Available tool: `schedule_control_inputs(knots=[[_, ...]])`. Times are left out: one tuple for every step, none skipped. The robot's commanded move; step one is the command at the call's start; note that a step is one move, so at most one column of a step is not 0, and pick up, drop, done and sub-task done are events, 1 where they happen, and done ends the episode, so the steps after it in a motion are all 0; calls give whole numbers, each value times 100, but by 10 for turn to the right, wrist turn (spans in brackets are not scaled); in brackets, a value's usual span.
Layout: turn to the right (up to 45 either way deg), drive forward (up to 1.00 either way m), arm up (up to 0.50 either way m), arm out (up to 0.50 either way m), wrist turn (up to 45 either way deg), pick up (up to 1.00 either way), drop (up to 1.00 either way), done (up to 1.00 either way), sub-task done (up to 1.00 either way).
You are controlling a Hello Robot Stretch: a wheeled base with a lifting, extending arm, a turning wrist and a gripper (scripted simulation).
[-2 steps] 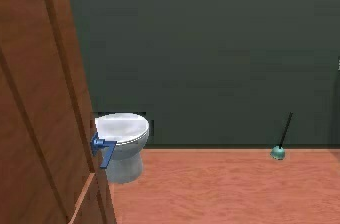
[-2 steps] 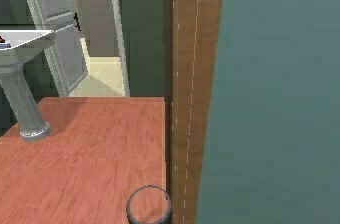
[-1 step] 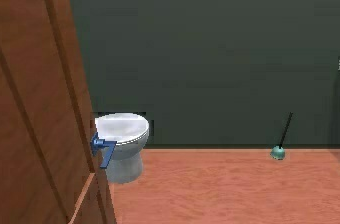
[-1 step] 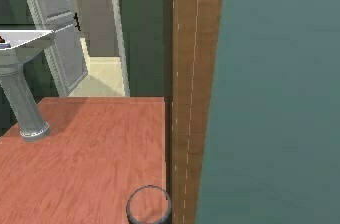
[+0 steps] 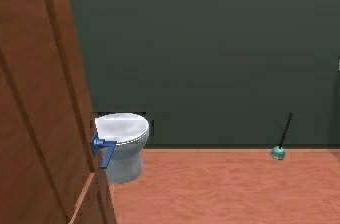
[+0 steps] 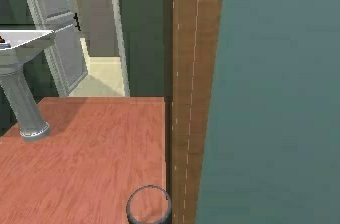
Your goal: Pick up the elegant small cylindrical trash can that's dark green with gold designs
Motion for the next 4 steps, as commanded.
schedule_control_inputs(knots=[[0,0,0,0,450,0,0,0,0],[0,0,0,0,450,0,0,0,0],[0,0,0,0,240,0,0,0,0],[0,0,0,0,0,100,0,0,0]])
